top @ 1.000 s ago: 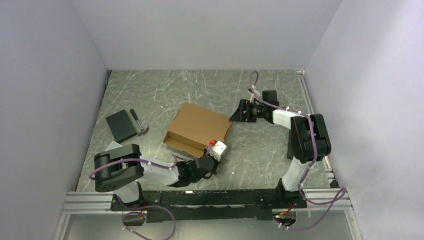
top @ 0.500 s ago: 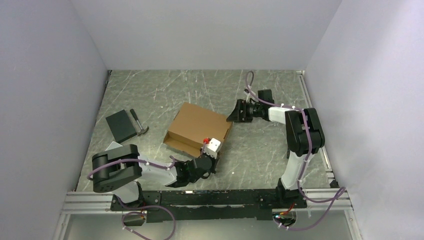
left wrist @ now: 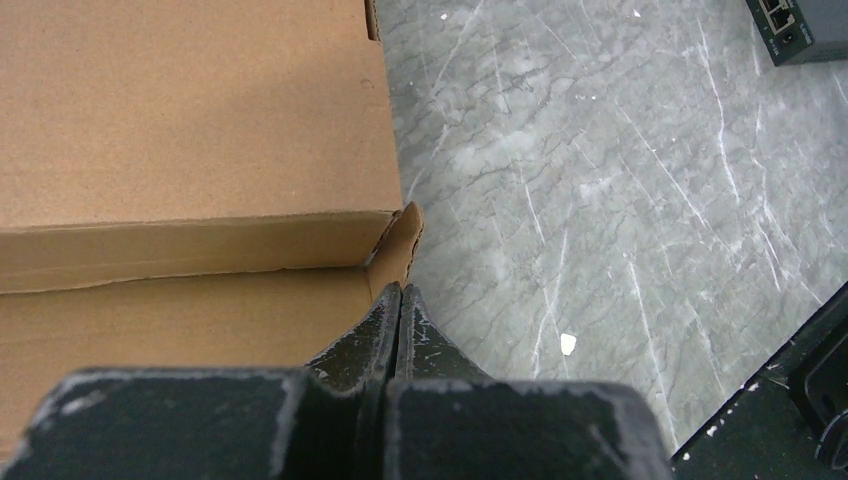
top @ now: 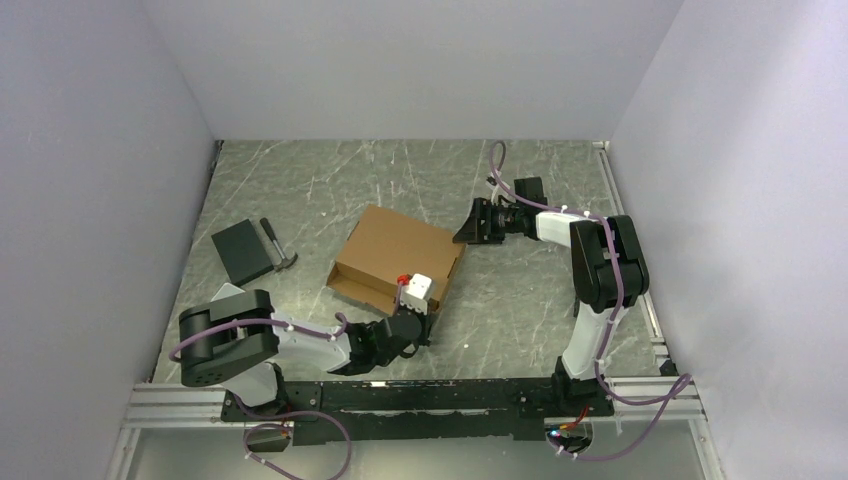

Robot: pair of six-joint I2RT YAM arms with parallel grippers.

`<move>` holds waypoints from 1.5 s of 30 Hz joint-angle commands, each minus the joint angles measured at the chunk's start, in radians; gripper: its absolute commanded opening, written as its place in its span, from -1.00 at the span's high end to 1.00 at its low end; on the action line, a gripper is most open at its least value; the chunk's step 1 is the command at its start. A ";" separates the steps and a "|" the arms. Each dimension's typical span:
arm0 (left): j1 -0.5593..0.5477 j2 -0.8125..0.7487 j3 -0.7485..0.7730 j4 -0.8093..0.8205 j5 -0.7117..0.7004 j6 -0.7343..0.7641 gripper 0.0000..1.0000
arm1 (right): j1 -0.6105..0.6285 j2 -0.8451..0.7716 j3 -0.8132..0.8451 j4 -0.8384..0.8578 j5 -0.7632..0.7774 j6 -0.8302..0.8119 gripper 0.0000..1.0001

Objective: Fold the paper box

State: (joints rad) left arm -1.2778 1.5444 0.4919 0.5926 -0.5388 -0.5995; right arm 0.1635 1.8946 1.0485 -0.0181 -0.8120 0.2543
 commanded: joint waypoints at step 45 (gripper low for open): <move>0.002 -0.033 0.117 -0.309 -0.080 -0.123 1.00 | 0.018 0.044 0.045 -0.069 0.087 -0.053 -0.35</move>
State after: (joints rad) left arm -1.2797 1.5074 0.5671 0.3122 -0.5808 -0.7666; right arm 0.1734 1.9060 1.0782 -0.0658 -0.8085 0.2394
